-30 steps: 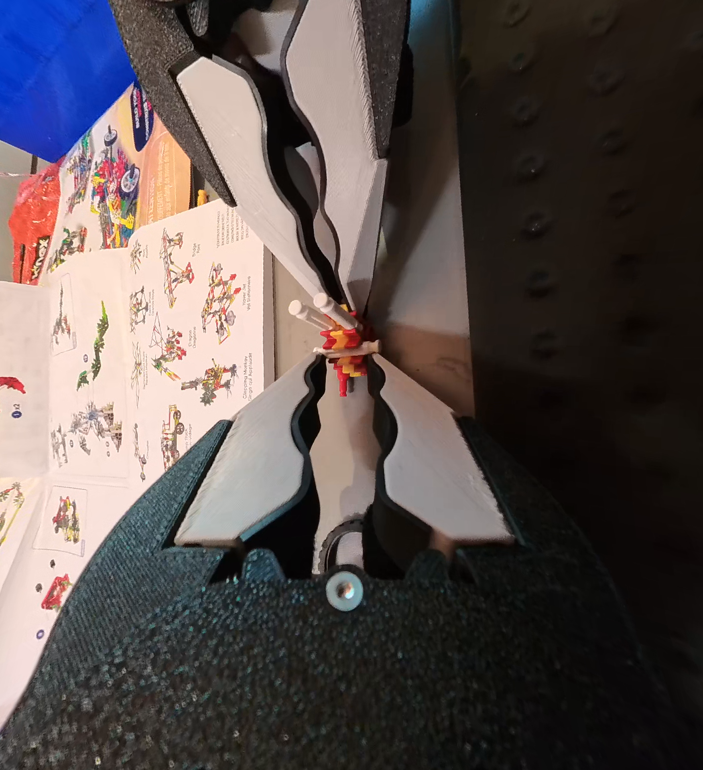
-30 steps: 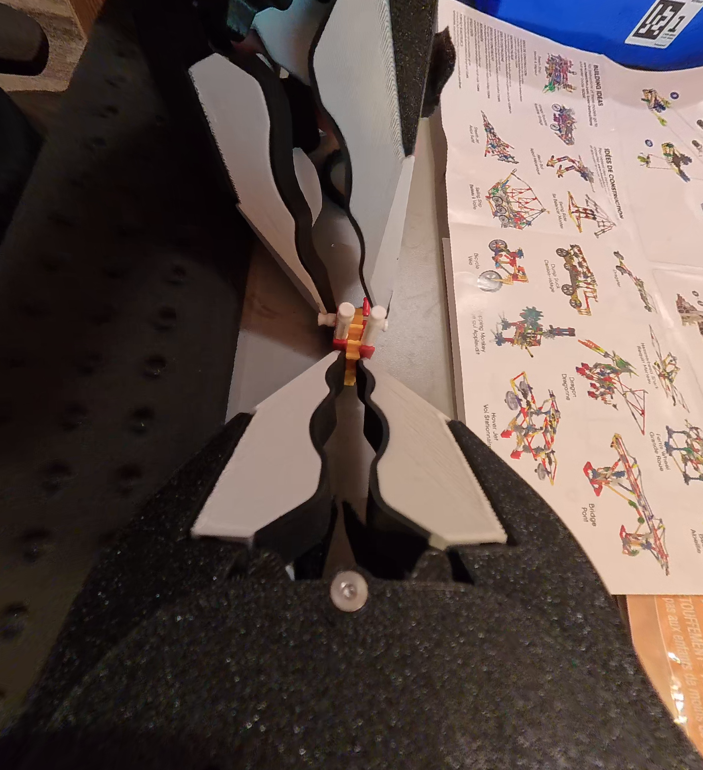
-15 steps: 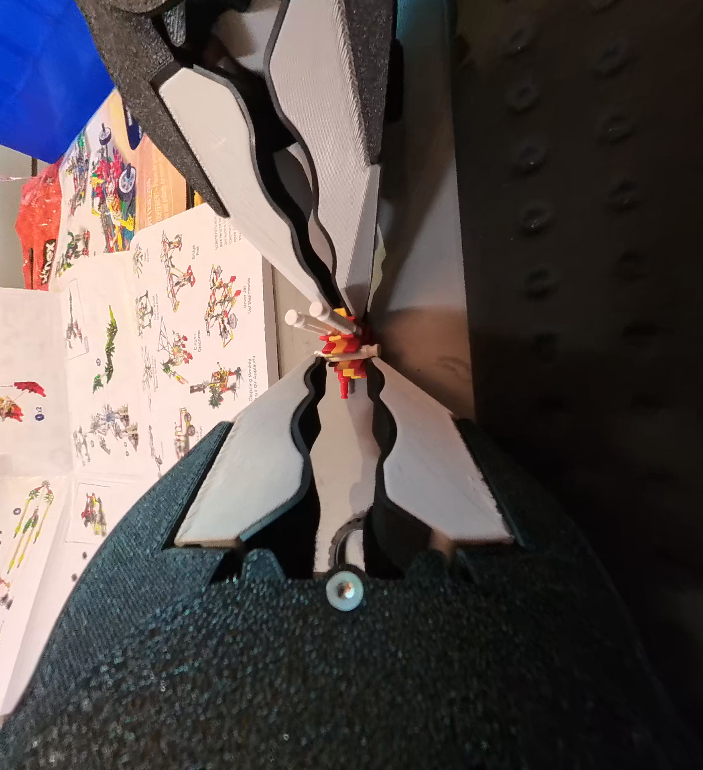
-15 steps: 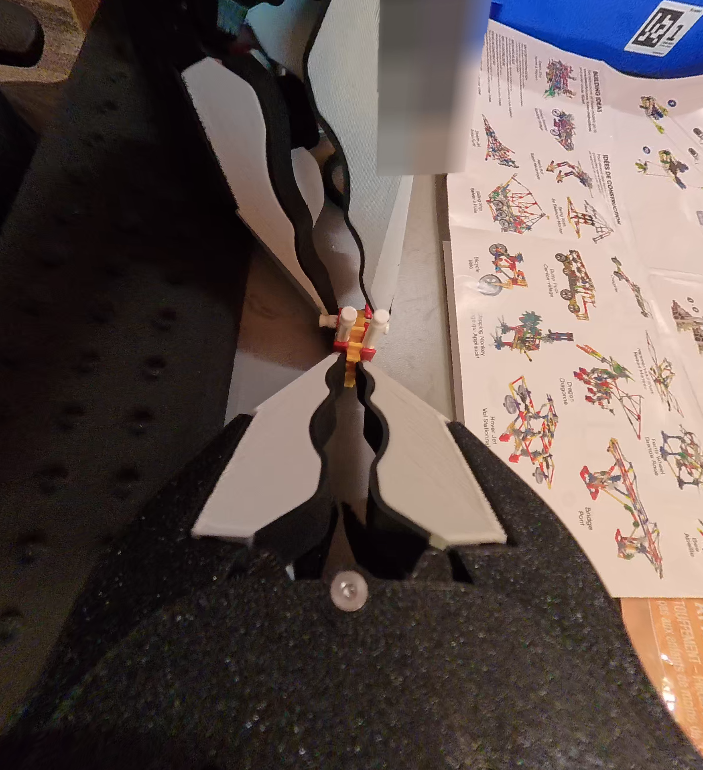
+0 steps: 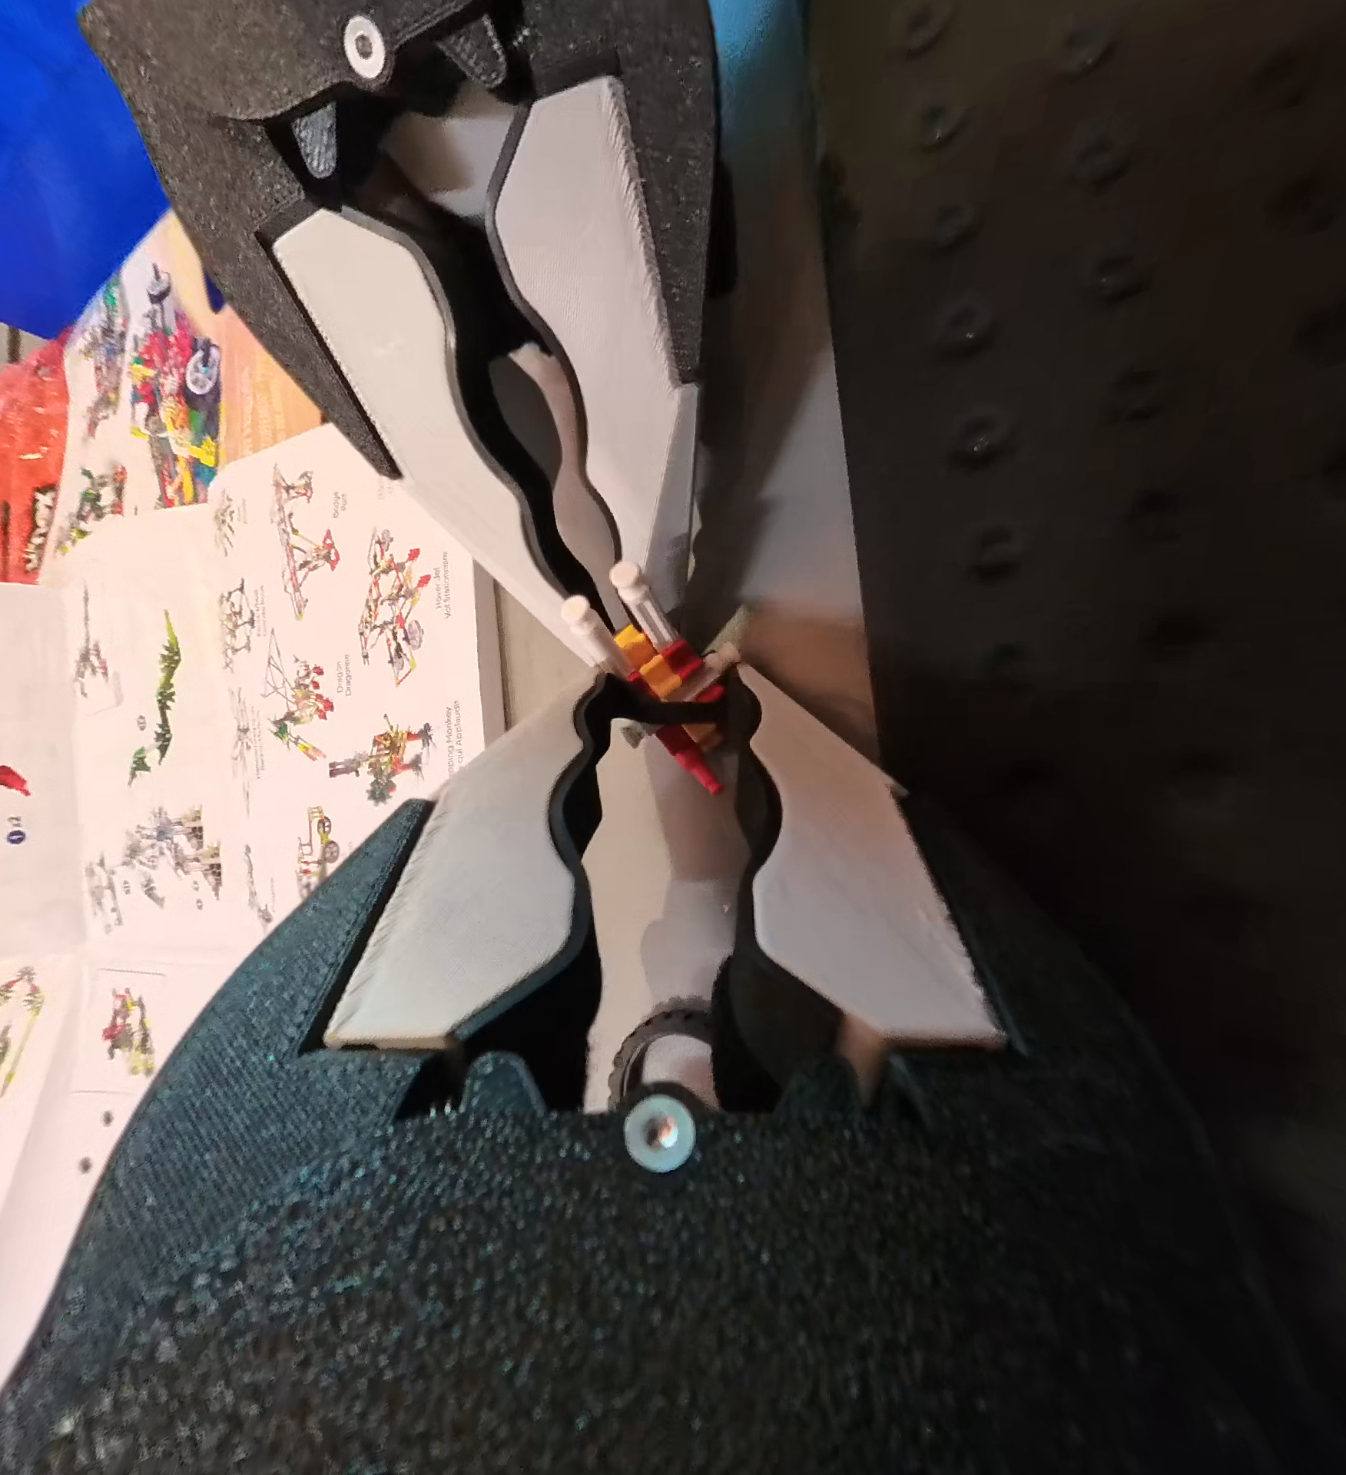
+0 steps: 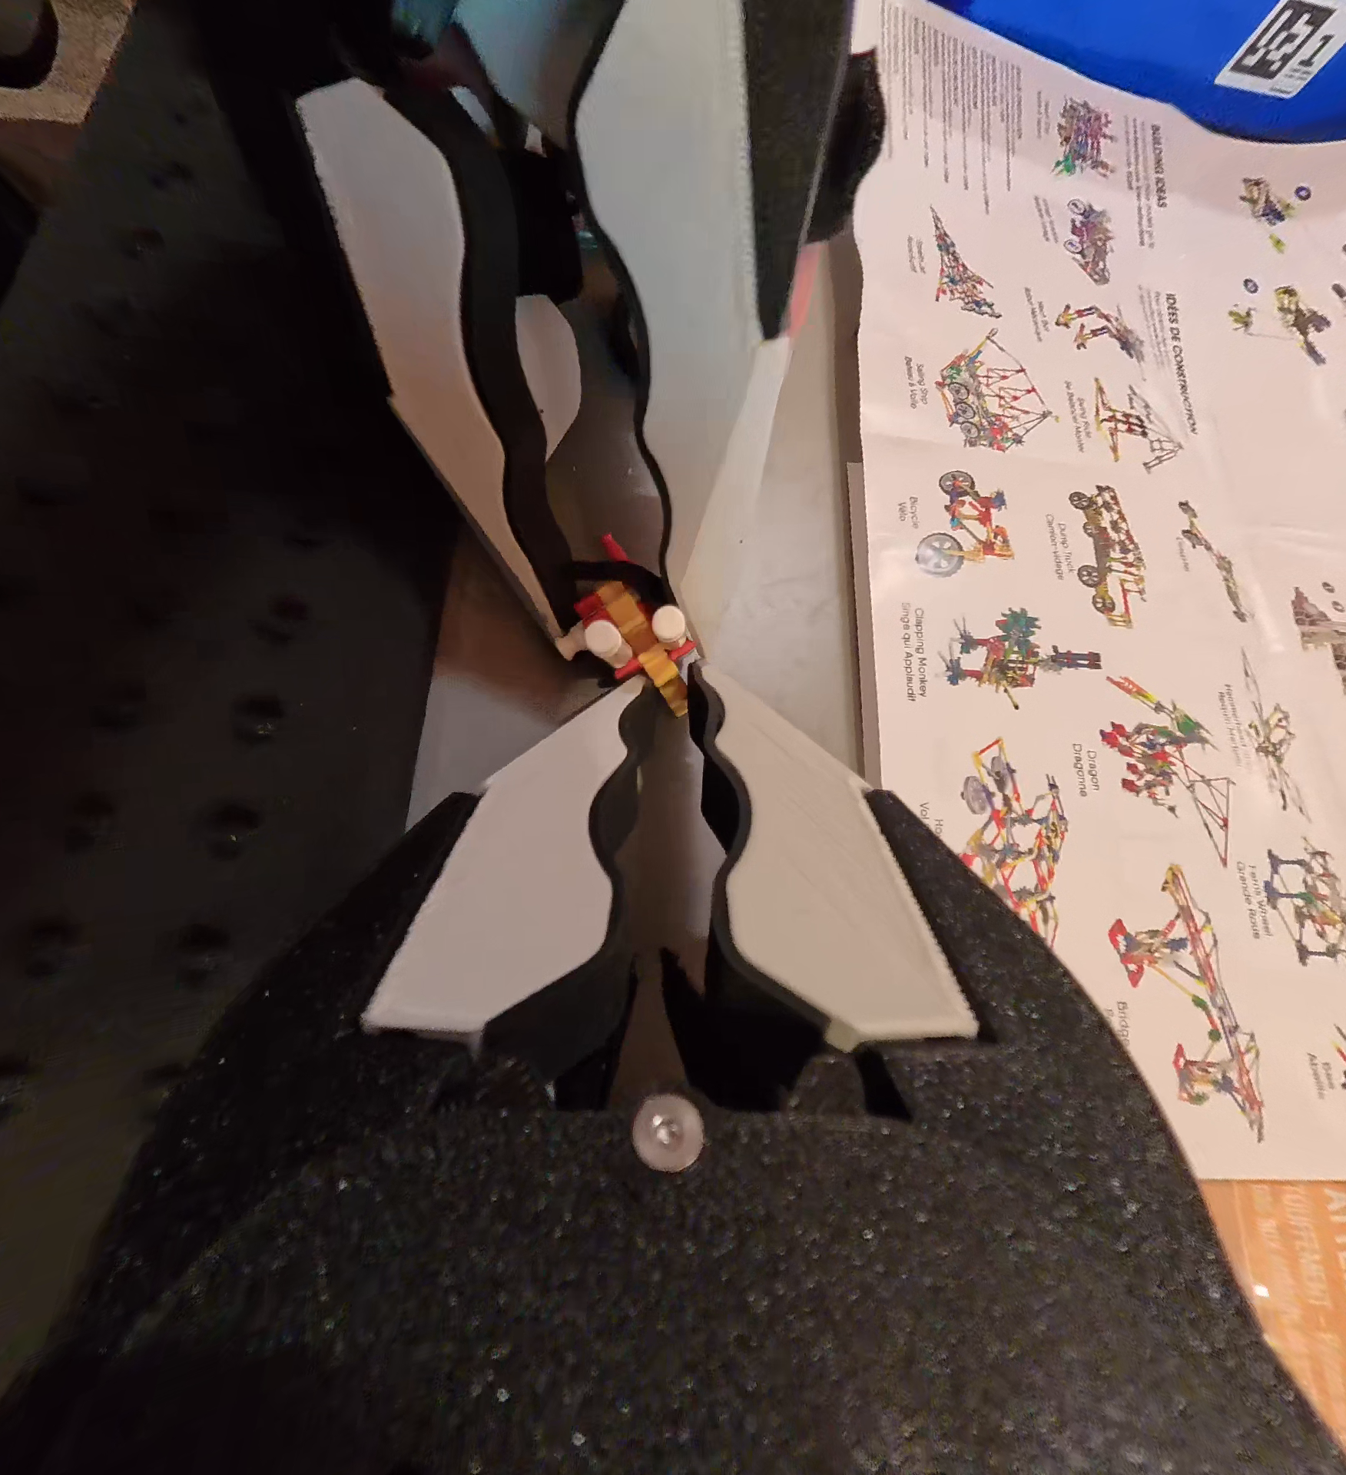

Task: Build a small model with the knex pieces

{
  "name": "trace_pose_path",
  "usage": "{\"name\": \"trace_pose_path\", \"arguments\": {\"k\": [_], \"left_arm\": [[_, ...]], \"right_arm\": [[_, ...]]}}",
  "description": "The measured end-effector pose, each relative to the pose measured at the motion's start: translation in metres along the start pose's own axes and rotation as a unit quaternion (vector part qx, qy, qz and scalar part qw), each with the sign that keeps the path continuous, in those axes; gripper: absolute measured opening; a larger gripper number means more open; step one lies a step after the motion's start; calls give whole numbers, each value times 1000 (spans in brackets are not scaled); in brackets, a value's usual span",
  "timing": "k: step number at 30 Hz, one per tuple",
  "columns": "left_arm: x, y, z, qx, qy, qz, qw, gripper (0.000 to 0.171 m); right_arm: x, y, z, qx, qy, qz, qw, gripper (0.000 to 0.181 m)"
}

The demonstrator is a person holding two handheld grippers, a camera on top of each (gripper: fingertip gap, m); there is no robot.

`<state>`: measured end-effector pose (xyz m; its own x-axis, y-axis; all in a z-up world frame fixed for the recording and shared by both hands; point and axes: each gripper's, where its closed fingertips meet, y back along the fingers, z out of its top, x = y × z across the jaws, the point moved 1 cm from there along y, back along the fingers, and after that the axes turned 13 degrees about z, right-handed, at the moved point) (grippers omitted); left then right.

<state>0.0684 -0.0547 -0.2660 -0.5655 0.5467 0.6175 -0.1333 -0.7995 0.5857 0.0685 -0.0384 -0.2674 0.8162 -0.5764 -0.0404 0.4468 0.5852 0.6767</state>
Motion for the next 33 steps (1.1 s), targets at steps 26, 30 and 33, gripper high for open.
{"name": "trace_pose_path", "arguments": {"k": [26,30,33], "left_arm": [[29,21,-18,-25,94,92,991,23],[42,25,-9,-70,142,111,981,34],[54,29,-4,-111,239,77,962,35]], "right_arm": [[0,2,-1,-5,-14,-2,1000,6],[2,4,-1,-10,-19,7,1000,6],[3,8,2,-29,-32,19,999,14]]}}
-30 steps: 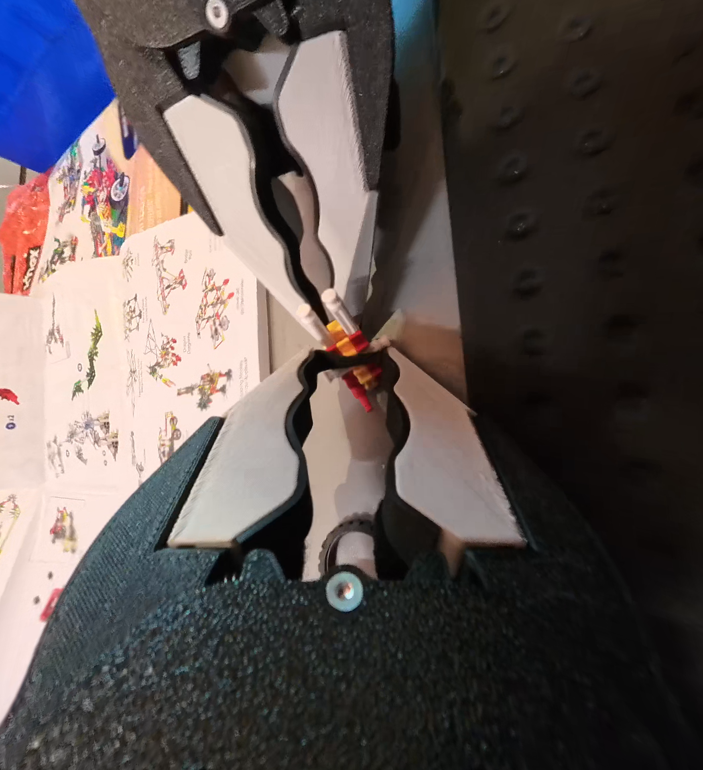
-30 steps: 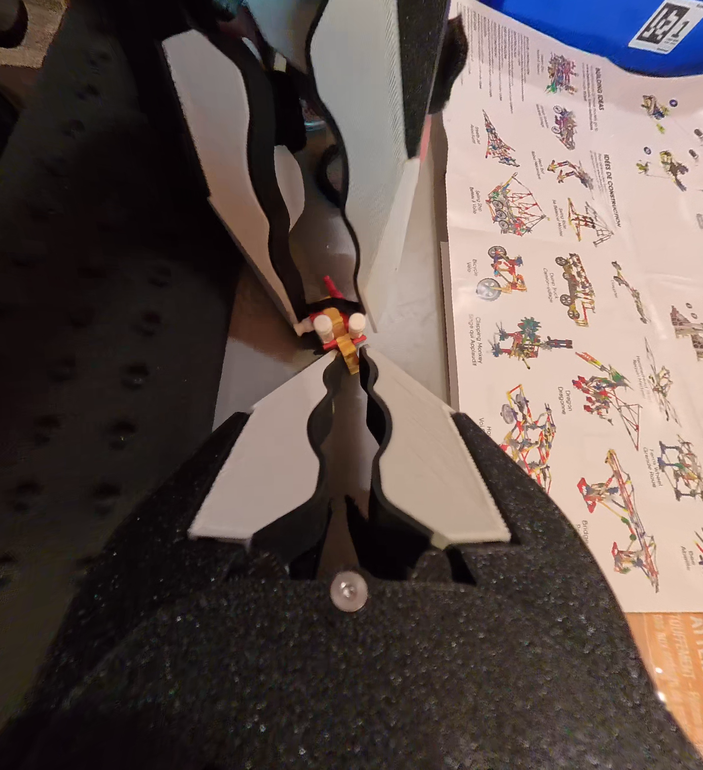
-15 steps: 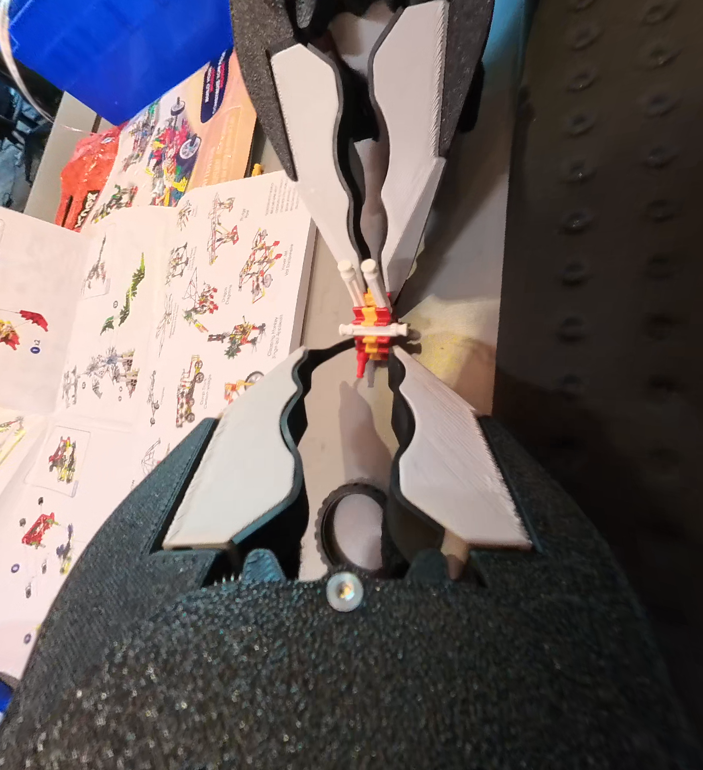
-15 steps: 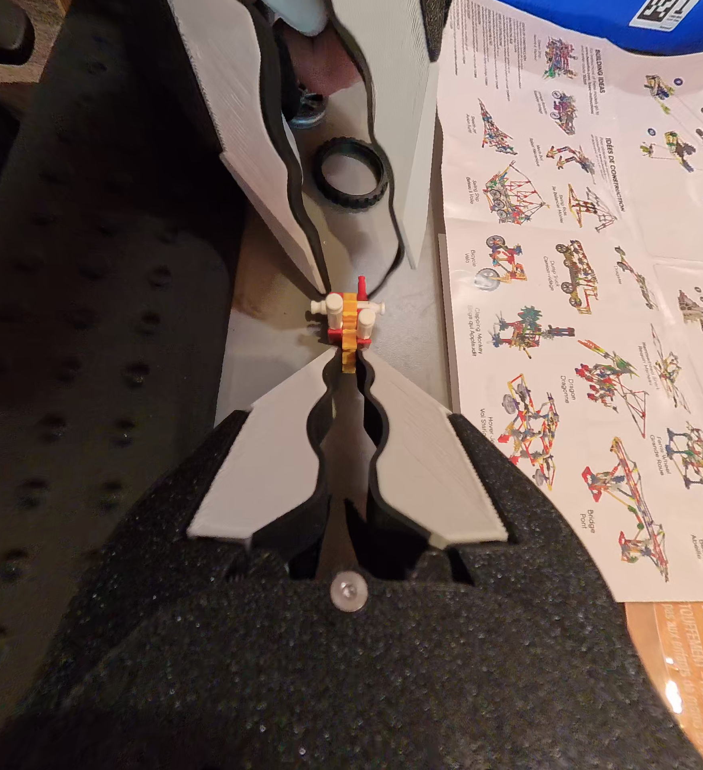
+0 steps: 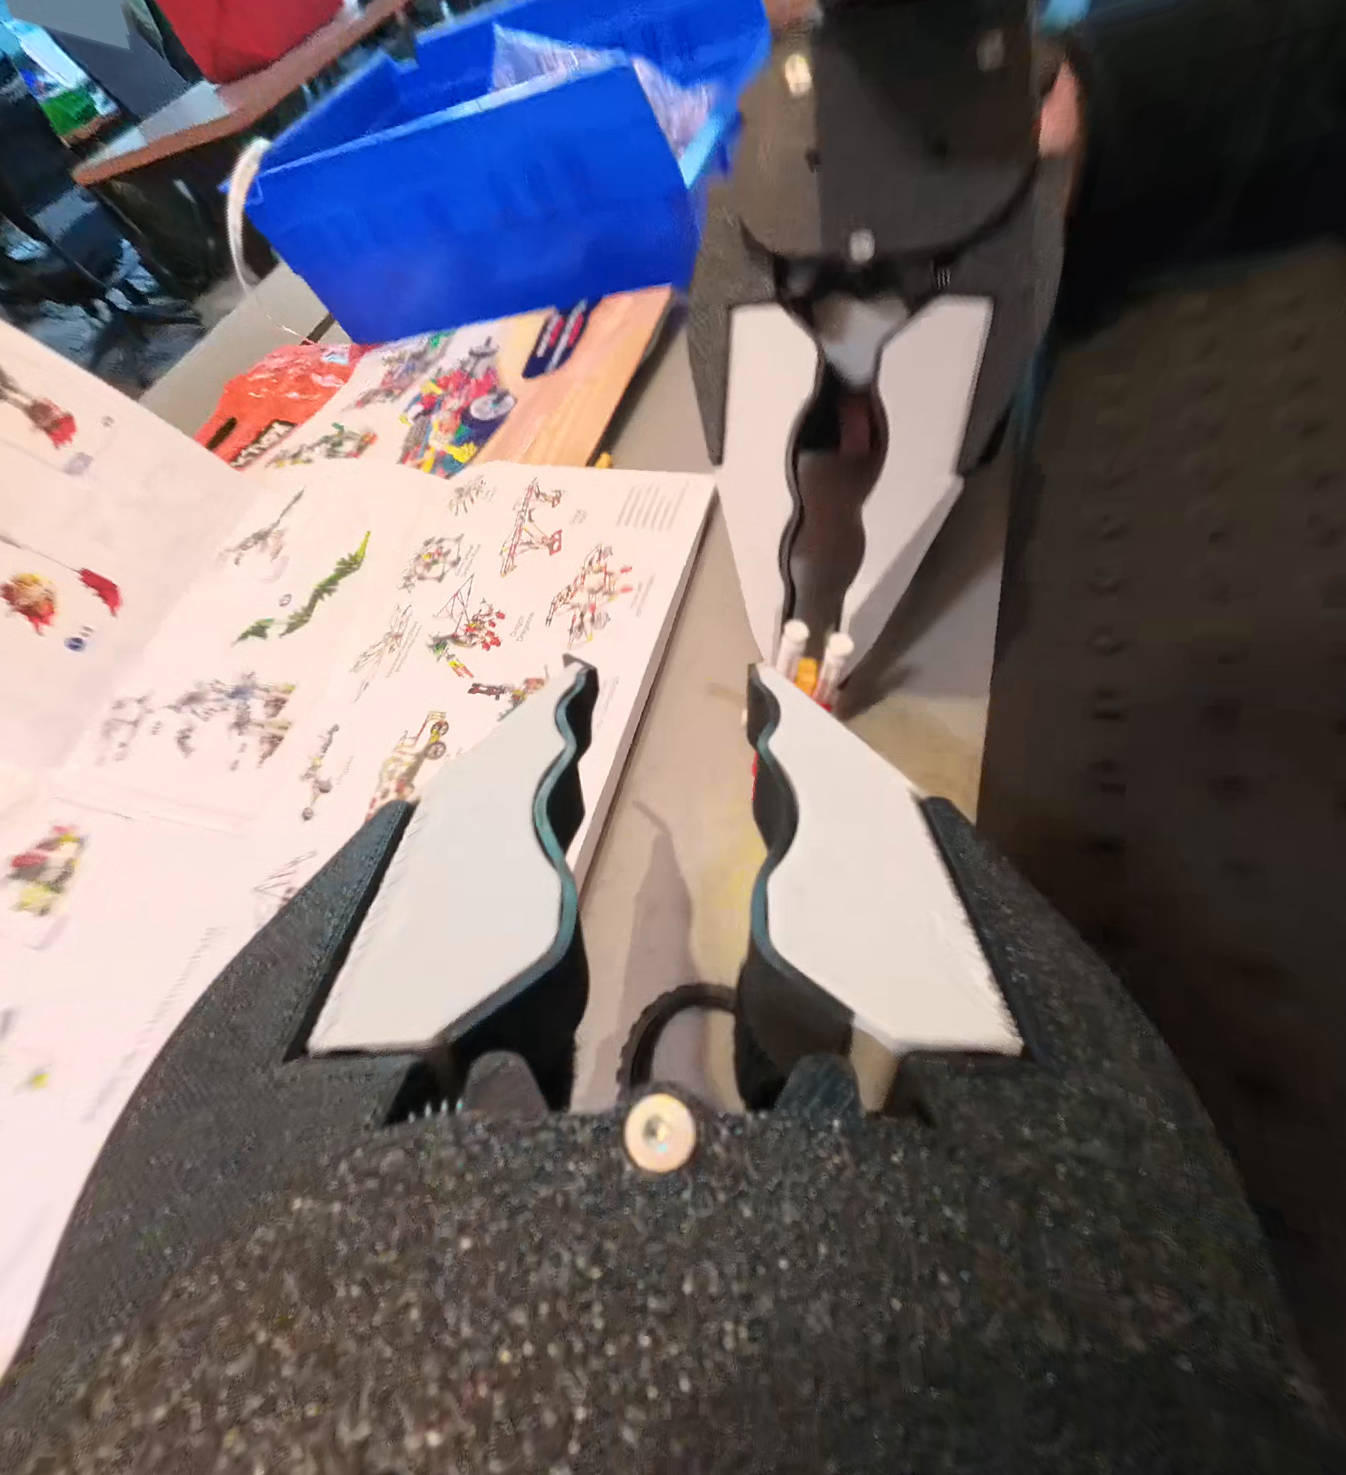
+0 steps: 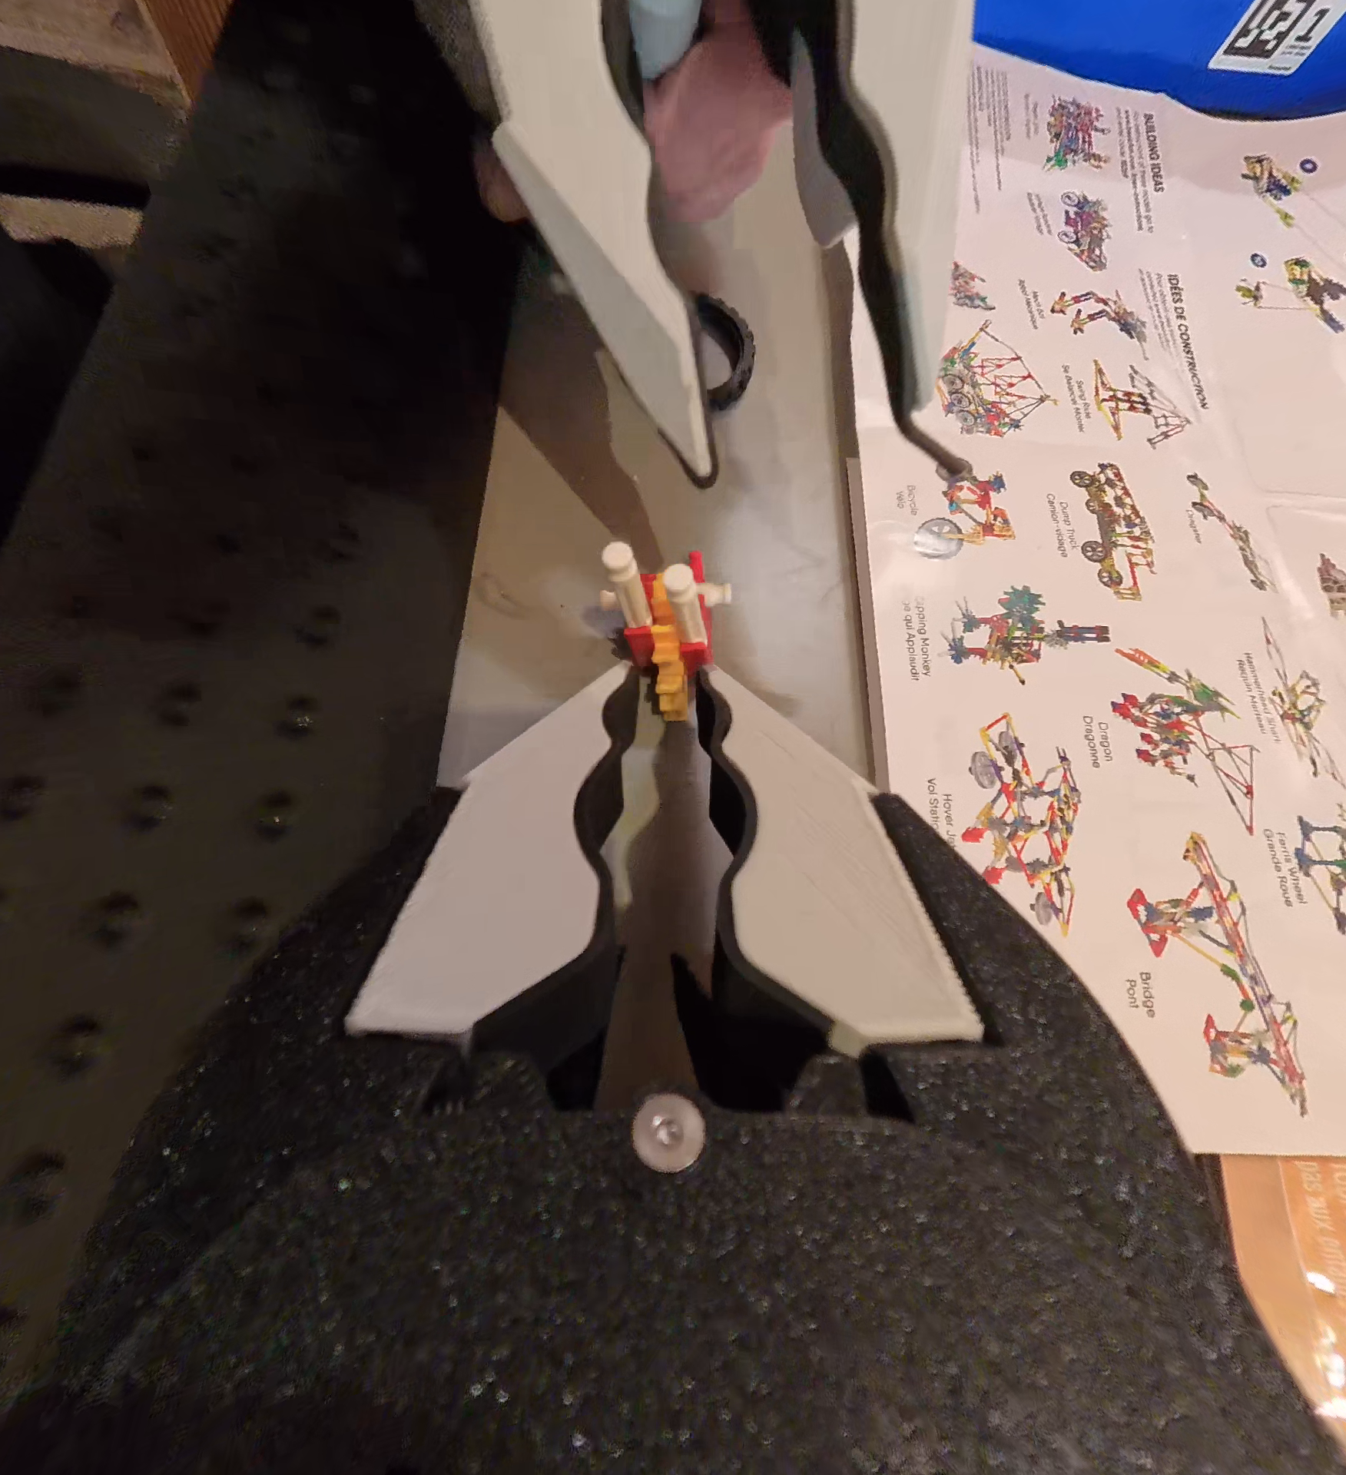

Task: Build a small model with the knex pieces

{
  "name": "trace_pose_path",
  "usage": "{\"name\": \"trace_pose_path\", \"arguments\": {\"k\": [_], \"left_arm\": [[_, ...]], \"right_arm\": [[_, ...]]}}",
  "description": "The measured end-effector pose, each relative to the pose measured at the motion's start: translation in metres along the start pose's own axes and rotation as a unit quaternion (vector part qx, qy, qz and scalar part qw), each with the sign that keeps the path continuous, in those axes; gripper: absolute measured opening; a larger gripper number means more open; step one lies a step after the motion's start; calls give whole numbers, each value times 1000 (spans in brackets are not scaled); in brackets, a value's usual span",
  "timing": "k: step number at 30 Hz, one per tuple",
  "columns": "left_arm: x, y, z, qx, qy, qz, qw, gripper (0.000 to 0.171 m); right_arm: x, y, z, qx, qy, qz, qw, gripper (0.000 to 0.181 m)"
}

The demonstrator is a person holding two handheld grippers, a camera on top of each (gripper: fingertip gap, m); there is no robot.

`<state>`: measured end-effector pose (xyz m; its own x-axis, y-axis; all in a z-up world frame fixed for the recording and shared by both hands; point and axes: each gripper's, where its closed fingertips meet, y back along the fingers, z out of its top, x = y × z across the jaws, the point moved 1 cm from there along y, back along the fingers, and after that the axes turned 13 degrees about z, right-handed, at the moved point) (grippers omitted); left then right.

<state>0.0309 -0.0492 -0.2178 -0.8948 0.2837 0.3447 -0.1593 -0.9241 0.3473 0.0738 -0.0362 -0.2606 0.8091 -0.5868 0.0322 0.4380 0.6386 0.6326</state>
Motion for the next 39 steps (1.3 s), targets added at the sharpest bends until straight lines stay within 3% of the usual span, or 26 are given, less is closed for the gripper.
{"name": "trace_pose_path", "arguments": {"k": [5,11,20,26,34,39], "left_arm": [[20,14,32,-89,189,-72,975,31],[20,16,60,-153,259,-123,946,26],[1,12,79,-185,163,-88,965,31],[-14,11,81,-184,94,-66,976,37],[-13,14,84,-201,-7,7,980,35],[-14,19,88,-217,-99,71,969,33]], "right_arm": [[-11,17,10,-54,-26,-20,998,22],[-33,55,54,-154,-49,-97,982,21],[-25,77,85,-212,-60,-167,961,16],[-16,69,87,-209,-53,-170,962,12],[-9,79,85,-223,-56,-183,956,20],[-7,76,85,-210,-59,-195,956,20]]}}
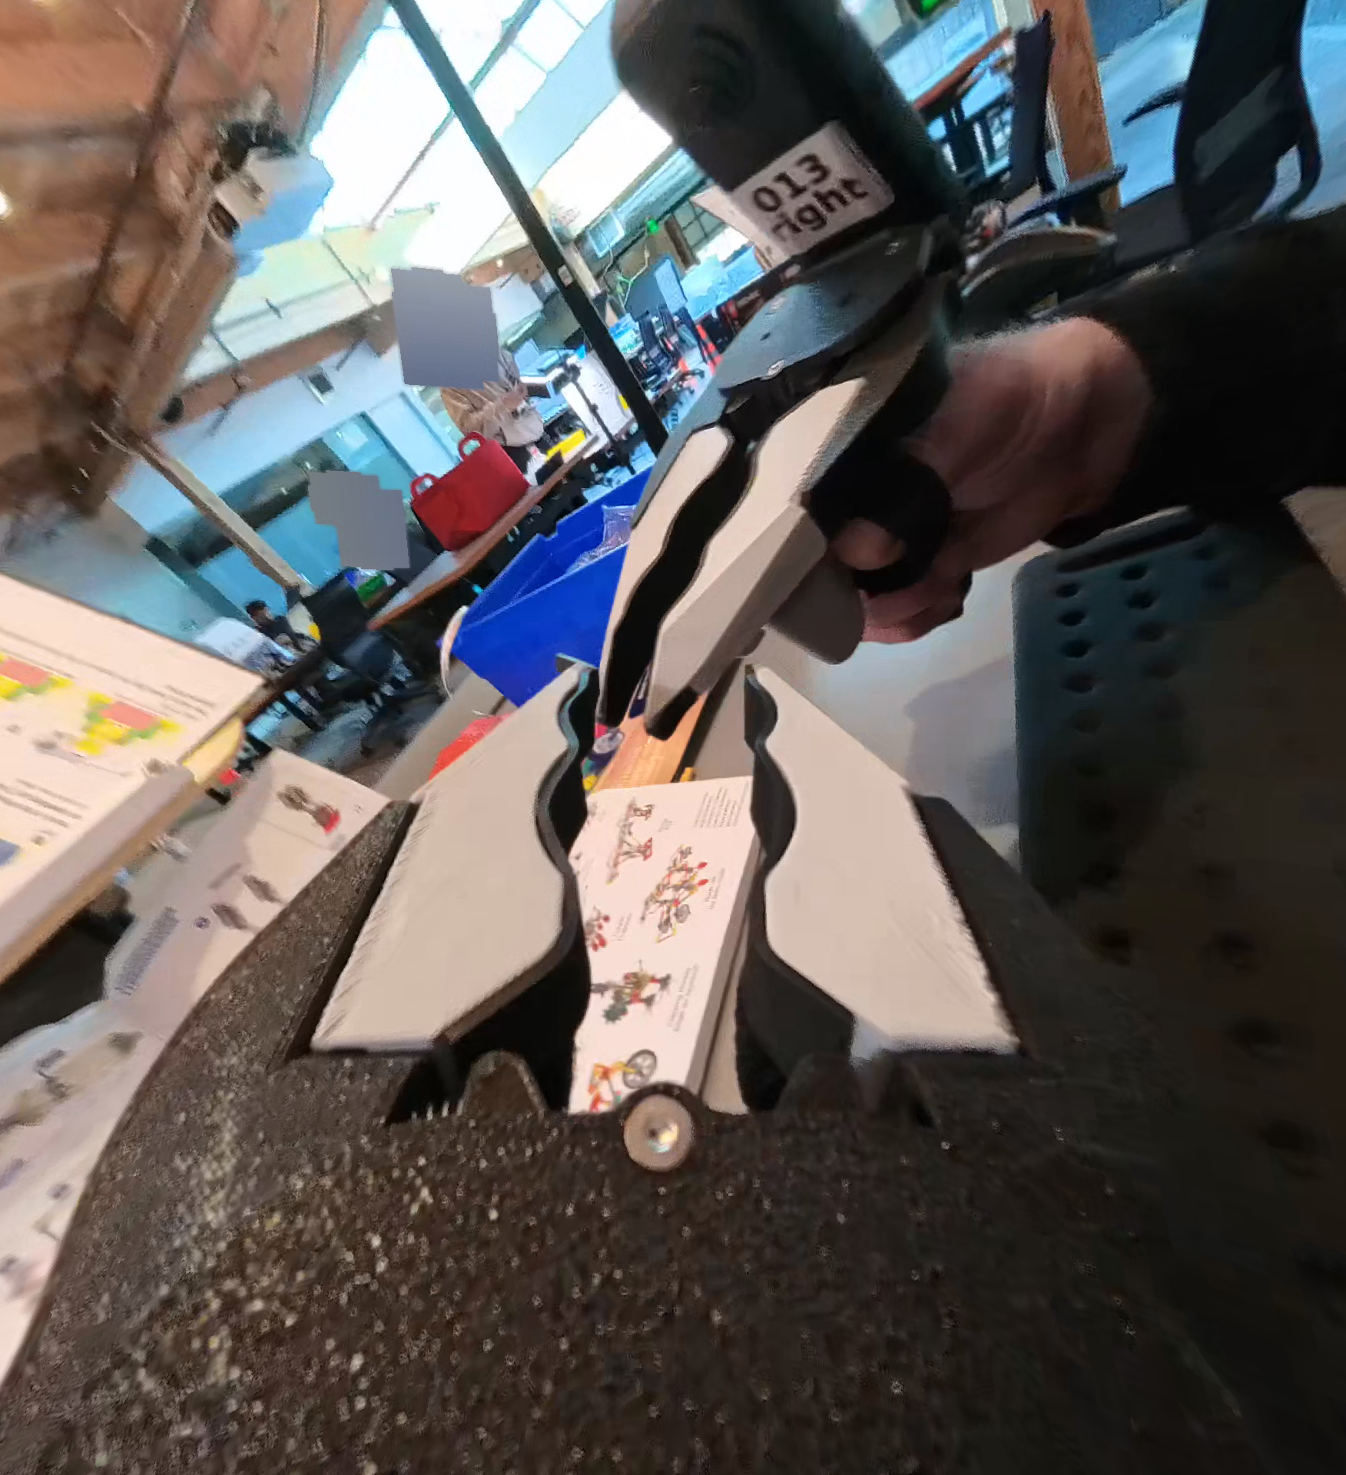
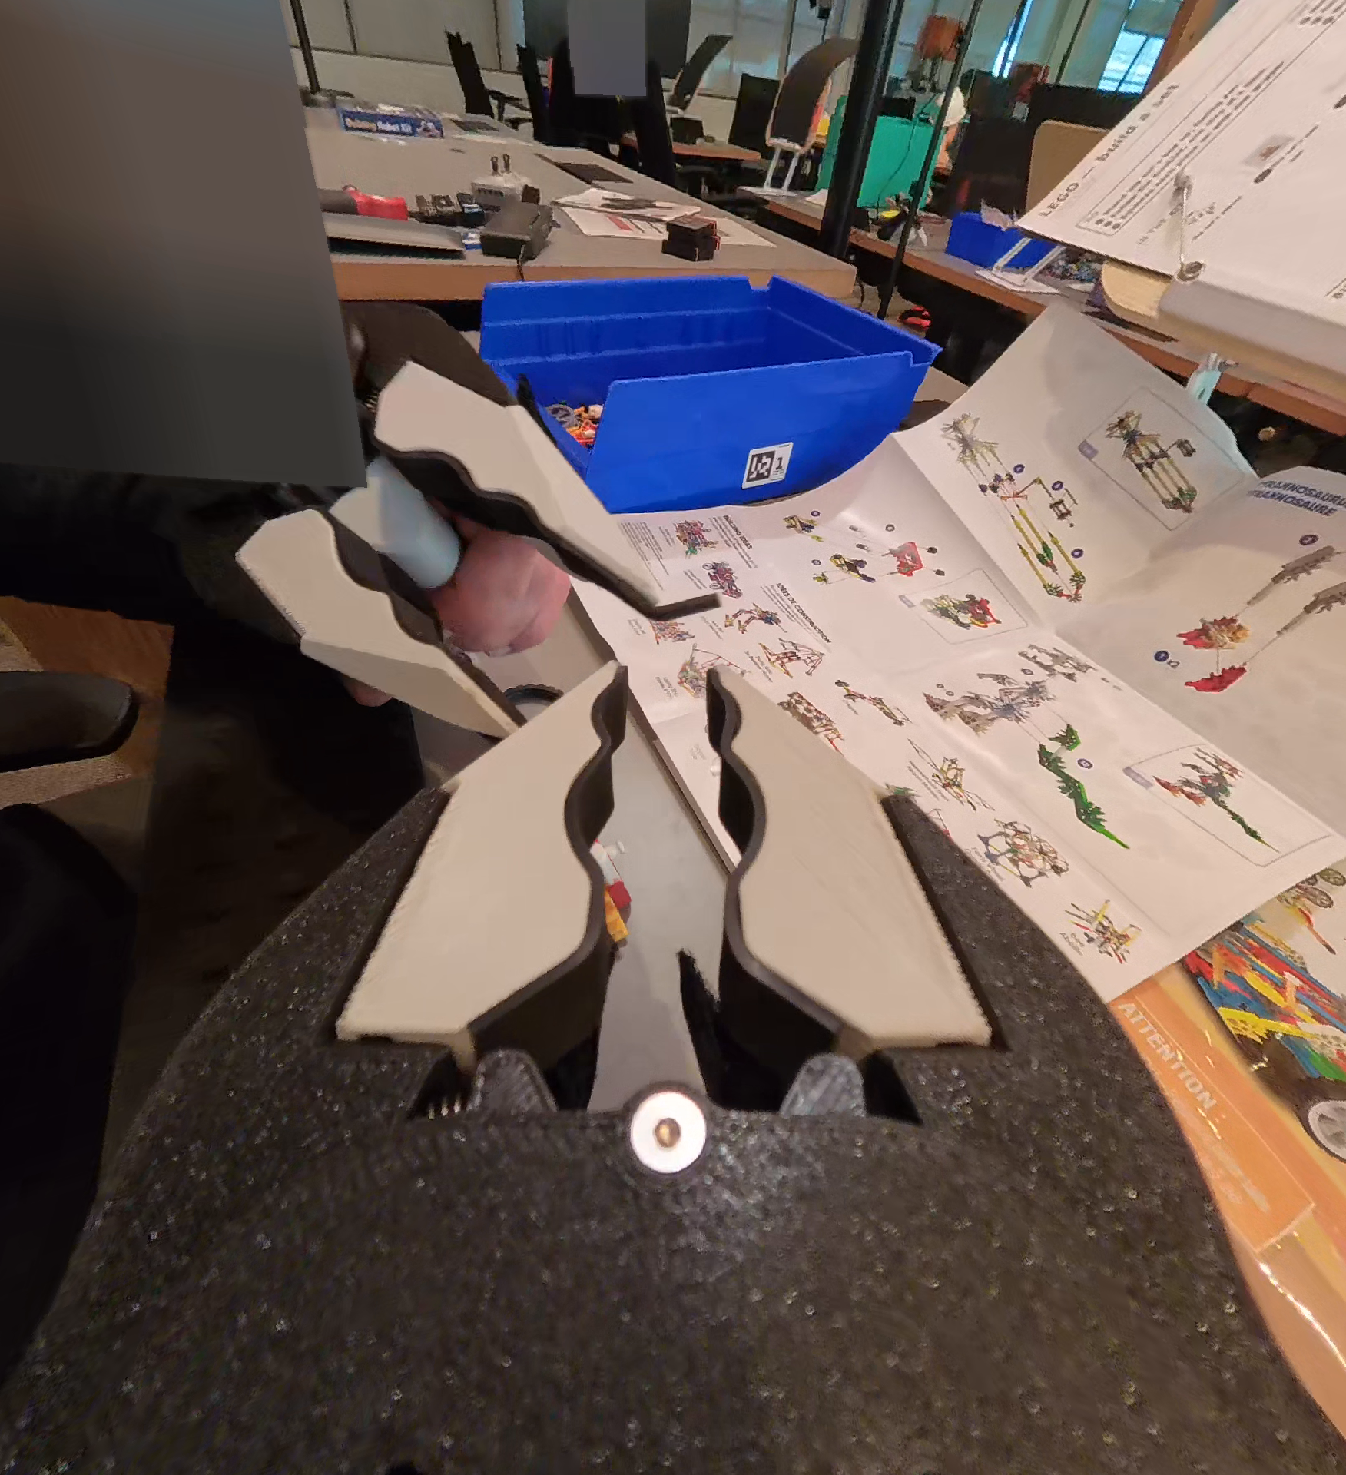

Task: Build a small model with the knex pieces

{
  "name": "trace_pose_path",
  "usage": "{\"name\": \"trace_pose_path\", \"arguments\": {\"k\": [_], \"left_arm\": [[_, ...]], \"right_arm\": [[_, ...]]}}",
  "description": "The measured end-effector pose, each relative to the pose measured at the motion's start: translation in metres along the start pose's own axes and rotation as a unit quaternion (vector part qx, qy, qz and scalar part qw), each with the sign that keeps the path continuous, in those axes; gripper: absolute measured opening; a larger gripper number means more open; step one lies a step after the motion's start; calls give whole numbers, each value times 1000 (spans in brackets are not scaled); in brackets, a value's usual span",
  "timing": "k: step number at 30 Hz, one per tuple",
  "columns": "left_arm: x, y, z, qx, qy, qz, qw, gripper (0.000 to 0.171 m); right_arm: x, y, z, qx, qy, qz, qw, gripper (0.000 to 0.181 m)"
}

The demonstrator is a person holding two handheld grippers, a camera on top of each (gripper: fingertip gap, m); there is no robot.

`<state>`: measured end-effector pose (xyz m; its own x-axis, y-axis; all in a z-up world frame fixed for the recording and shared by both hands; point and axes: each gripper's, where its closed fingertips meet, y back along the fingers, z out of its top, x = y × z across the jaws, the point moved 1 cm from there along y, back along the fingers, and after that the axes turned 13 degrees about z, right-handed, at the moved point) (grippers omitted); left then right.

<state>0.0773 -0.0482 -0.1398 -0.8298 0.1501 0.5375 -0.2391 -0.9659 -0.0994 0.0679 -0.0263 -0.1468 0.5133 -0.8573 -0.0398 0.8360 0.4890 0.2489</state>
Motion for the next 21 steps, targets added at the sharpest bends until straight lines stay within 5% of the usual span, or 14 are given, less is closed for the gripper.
{"name": "trace_pose_path", "arguments": {"k": [6,21], "left_arm": [[-12,0,-1,-3,-101,12,995,36],[-17,-1,-17,17,-218,18,976,32]], "right_arm": [[12,0,11,-16,52,1,999,12],[14,-9,-1,96,154,-20,983,17]]}}
